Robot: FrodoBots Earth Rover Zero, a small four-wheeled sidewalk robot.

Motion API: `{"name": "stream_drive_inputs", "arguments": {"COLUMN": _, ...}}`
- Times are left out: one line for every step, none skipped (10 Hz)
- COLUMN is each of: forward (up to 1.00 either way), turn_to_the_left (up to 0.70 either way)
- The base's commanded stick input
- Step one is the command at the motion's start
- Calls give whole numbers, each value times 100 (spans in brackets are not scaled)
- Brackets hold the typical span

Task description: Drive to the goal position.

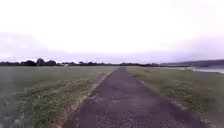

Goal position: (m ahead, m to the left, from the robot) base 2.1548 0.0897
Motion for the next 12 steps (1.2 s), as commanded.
{"name": "stream_drive_inputs", "arguments": {"forward": 50, "turn_to_the_left": 0}}
{"name": "stream_drive_inputs", "arguments": {"forward": 50, "turn_to_the_left": 0}}
{"name": "stream_drive_inputs", "arguments": {"forward": 50, "turn_to_the_left": 0}}
{"name": "stream_drive_inputs", "arguments": {"forward": 50, "turn_to_the_left": 0}}
{"name": "stream_drive_inputs", "arguments": {"forward": 50, "turn_to_the_left": 0}}
{"name": "stream_drive_inputs", "arguments": {"forward": 50, "turn_to_the_left": 0}}
{"name": "stream_drive_inputs", "arguments": {"forward": 50, "turn_to_the_left": 0}}
{"name": "stream_drive_inputs", "arguments": {"forward": 50, "turn_to_the_left": 0}}
{"name": "stream_drive_inputs", "arguments": {"forward": 50, "turn_to_the_left": 0}}
{"name": "stream_drive_inputs", "arguments": {"forward": 50, "turn_to_the_left": 0}}
{"name": "stream_drive_inputs", "arguments": {"forward": 50, "turn_to_the_left": 0}}
{"name": "stream_drive_inputs", "arguments": {"forward": 50, "turn_to_the_left": 0}}
